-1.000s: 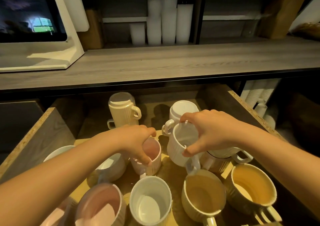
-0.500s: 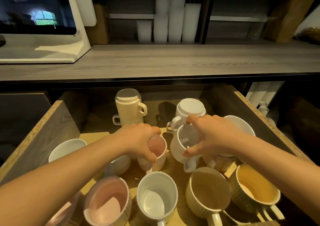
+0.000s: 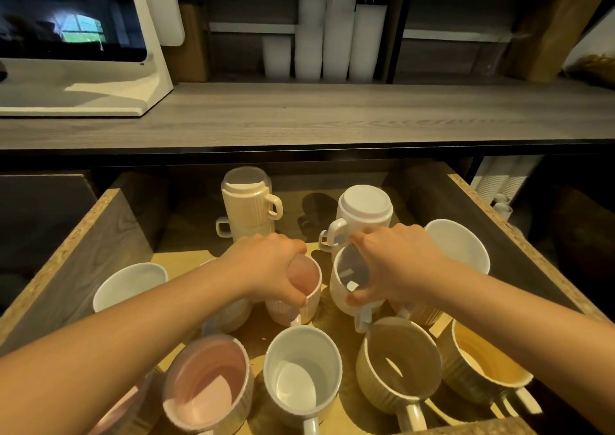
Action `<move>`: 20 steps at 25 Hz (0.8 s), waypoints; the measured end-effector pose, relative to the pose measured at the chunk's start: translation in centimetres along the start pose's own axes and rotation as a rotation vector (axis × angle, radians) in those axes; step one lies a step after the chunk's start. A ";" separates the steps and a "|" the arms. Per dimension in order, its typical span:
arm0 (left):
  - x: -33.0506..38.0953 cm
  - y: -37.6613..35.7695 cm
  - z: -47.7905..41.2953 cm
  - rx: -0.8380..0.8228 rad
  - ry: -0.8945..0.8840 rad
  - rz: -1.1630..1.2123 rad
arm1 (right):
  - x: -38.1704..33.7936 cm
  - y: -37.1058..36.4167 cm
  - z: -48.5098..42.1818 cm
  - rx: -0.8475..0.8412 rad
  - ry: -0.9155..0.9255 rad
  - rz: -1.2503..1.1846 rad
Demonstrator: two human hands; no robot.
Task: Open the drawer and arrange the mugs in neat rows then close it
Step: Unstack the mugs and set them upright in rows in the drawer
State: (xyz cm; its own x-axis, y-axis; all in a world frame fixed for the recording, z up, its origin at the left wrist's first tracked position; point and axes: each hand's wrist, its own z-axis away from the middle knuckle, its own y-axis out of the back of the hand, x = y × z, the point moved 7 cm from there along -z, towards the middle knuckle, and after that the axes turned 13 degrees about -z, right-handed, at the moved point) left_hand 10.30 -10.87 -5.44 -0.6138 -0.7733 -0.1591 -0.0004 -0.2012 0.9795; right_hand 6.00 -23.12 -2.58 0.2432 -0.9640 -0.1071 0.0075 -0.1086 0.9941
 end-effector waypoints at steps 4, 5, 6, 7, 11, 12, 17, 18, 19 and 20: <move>0.1 0.0 0.0 0.013 0.007 -0.016 | 0.1 -1.0 -0.3 -0.036 0.013 0.017; 0.1 0.0 0.0 0.014 0.006 -0.017 | 0.2 -1.1 -0.4 -0.038 0.018 0.016; 0.1 0.0 0.0 0.016 0.006 -0.016 | 0.3 -1.2 -0.5 -0.037 0.021 0.017; 0.1 0.0 0.1 0.018 0.005 -0.016 | 0.4 -1.2 -0.6 -0.037 0.023 0.016; 0.1 0.0 0.1 0.026 0.000 -0.011 | 0.5 -1.5 -0.8 -0.058 0.037 0.036; 0.1 0.0 0.1 0.029 0.001 -0.012 | 0.6 -1.6 -0.8 -0.071 0.041 0.042; 0.0 0.1 0.1 0.032 0.001 0.000 | 0.8 -1.7 -0.8 -0.096 0.054 0.076; 0.0 0.0 0.1 0.032 -0.001 0.007 | 0.7 -1.7 -0.7 -0.095 0.059 0.096; -0.1 -0.1 0.2 0.027 -0.002 0.010 | 0.6 -1.5 -0.7 -0.085 0.062 0.114; 0.0 -0.2 0.3 0.017 -0.001 0.012 | 0.6 -1.0 -0.7 -0.062 0.063 0.122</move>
State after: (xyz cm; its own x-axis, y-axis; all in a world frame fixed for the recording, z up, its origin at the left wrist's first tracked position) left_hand 10.11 -10.66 -5.60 -0.6150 -0.7747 -0.1472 -0.0061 -0.1820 0.9833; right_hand 6.84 -23.37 -3.65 0.3061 -0.9519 0.0139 0.0336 0.0254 0.9991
